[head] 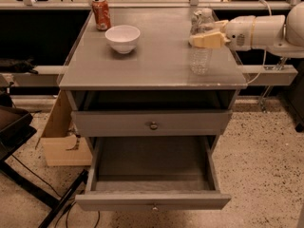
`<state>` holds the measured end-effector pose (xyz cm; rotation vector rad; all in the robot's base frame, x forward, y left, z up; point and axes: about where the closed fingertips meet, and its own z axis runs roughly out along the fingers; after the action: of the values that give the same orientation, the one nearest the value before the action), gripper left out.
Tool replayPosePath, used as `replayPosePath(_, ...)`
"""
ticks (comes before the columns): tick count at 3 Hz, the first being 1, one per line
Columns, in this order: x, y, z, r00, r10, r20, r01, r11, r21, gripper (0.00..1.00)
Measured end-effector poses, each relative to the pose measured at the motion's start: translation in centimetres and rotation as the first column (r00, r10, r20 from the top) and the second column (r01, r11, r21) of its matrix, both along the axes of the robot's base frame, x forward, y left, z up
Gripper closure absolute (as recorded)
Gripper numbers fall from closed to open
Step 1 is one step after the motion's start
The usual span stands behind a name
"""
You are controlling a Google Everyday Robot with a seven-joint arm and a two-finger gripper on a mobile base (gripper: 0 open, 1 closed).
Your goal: Pick water bottle from middle drawer and place on counter
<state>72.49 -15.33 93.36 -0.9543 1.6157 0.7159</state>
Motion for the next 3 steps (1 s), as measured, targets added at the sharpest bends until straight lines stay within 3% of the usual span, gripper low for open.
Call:
replayPosePath(1,0.00,0.01,0.00,1.0000,0.000,0.000,0.000,1.000,0.000,0.00)
replayPosePath(3,-0.19,0.29,0.67,0.9999,0.008,0.009,-0.008,1.000,0.002,0.00)
